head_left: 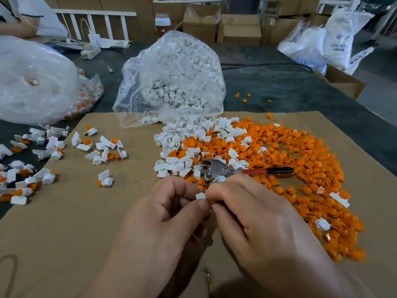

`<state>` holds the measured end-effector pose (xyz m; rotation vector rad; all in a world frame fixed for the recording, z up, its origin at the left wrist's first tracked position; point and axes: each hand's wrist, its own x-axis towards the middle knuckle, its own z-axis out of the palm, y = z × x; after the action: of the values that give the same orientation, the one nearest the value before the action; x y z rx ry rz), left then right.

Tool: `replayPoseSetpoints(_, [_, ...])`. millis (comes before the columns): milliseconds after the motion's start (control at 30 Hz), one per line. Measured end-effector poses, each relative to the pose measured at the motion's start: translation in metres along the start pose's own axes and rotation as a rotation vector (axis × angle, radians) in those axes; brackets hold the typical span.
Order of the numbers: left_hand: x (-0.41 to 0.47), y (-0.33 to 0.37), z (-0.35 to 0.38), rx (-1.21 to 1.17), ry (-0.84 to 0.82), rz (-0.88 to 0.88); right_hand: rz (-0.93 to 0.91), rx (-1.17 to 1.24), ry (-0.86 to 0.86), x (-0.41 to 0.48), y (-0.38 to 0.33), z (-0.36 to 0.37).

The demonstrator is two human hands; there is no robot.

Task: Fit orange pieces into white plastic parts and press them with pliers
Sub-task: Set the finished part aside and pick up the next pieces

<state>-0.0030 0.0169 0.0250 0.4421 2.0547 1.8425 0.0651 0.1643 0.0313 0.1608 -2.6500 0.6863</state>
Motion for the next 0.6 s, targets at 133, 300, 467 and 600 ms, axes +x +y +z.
replayPoseSetpoints(133, [0.001, -0.001, -0.002, -0.046, -0.017, -0.038, 0.011, 0.013, 0.002, 0.0, -0.002, -0.001])
replayPoseSetpoints(300, [0.001, -0.008, -0.004, 0.156, -0.008, 0.094, 0.027, -0.006, -0.074, 0.001, -0.002, -0.003])
replayPoseSetpoints(467, [0.001, -0.008, -0.005, 0.1, -0.011, 0.071, 0.063, 0.003, -0.089, 0.002, -0.004, -0.004])
replayPoseSetpoints(600, [0.002, -0.009, -0.007, 0.057, -0.008, 0.067, 0.105, 0.082, -0.084, 0.002, -0.007, -0.006])
